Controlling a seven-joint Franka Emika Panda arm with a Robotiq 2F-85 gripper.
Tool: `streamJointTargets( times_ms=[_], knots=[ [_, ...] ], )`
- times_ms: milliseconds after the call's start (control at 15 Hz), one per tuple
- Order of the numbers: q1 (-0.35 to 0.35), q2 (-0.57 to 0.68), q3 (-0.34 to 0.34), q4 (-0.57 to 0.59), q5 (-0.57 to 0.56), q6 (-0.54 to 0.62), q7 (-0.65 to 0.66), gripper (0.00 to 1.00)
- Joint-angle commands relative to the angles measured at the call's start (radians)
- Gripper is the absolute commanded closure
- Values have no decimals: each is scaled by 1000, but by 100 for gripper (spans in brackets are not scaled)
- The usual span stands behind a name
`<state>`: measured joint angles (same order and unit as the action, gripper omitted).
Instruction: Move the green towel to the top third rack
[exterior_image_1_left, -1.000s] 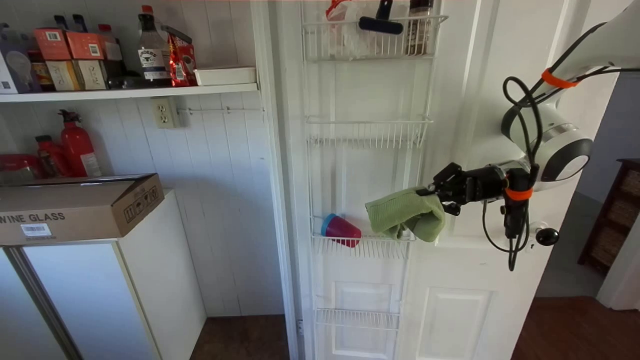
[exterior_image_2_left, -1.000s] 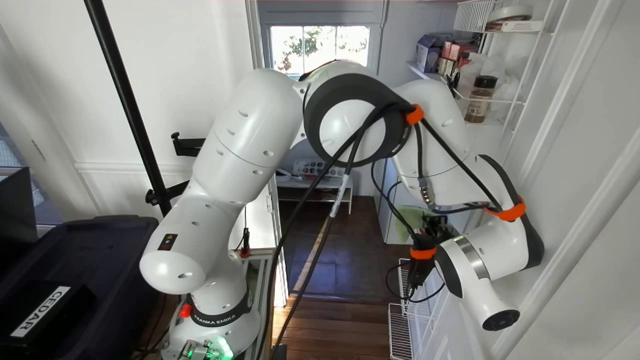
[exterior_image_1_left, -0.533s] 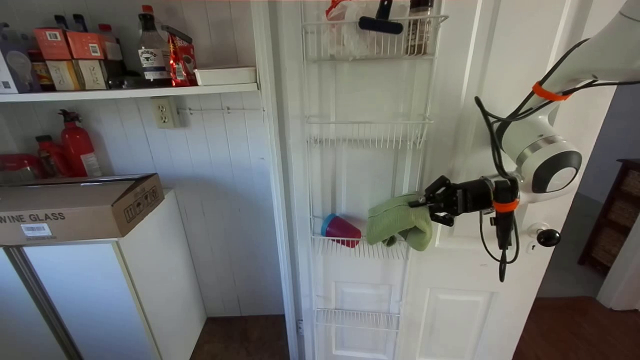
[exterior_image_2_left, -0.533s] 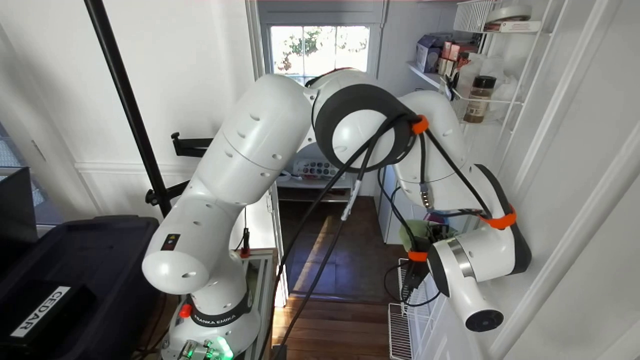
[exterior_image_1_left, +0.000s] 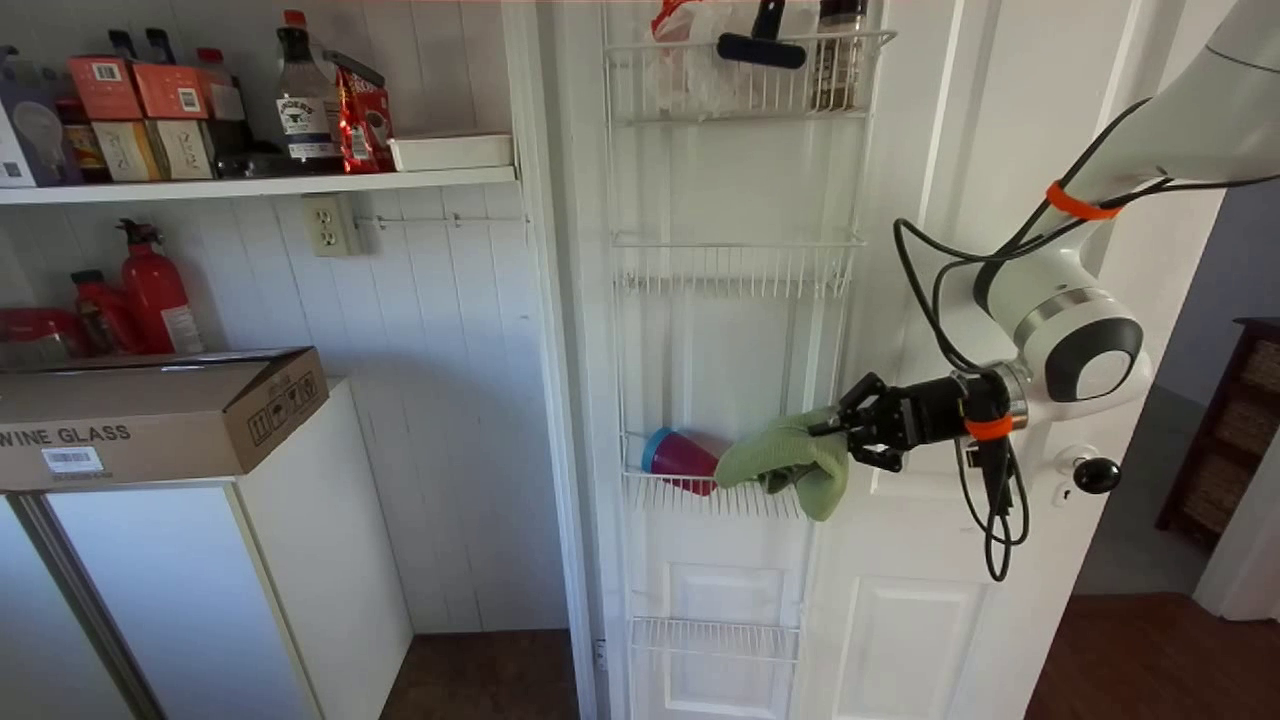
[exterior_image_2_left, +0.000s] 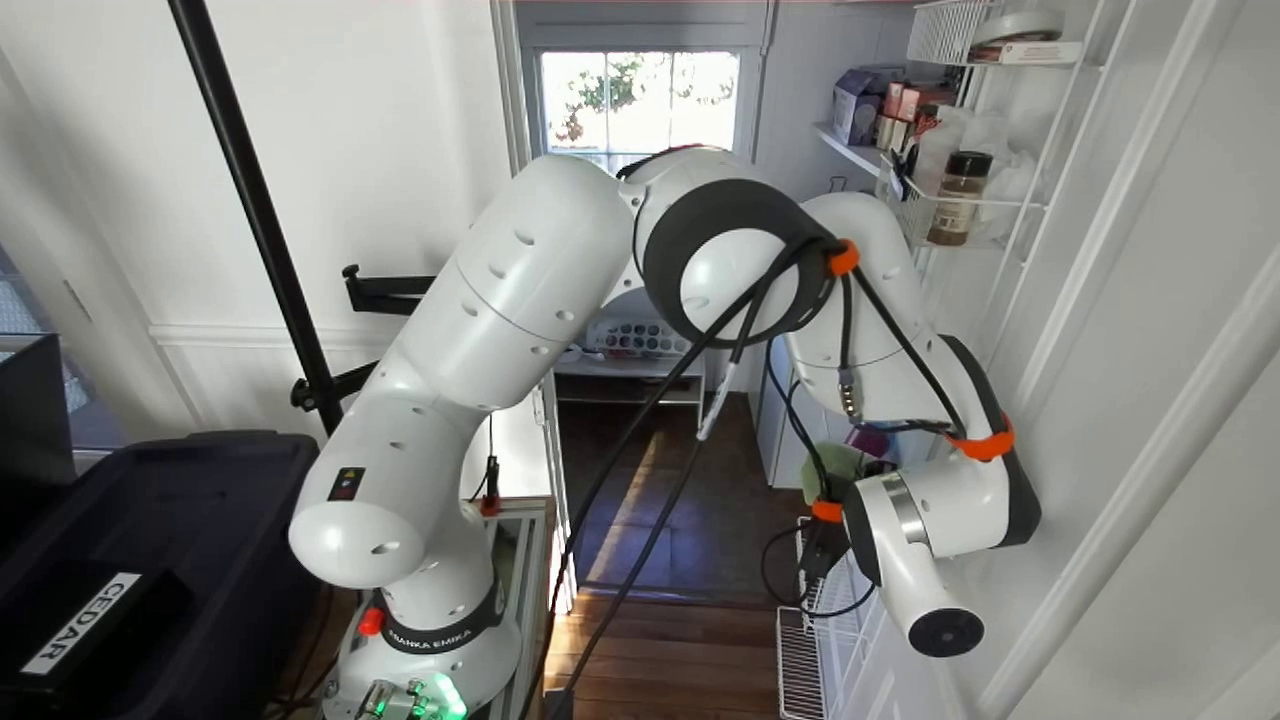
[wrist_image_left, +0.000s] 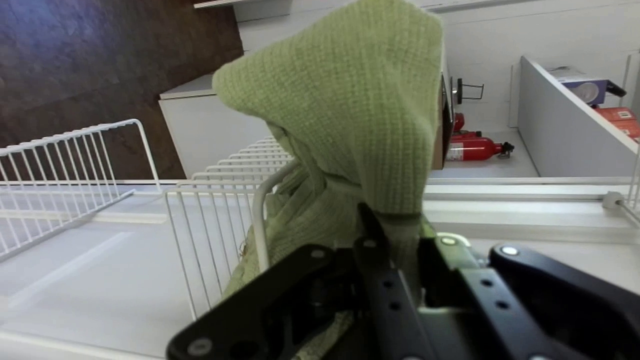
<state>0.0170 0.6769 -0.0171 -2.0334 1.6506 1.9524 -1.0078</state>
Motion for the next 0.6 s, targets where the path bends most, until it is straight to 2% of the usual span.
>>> streamJointTargets(
  times_ms=[0,67,533],
  knots=[
    [25,10,-6,24,26,60,54,78],
    [25,10,-4,26,27,62,63,58],
    [7,-22,-2,24,5,8,69,10]
  ],
)
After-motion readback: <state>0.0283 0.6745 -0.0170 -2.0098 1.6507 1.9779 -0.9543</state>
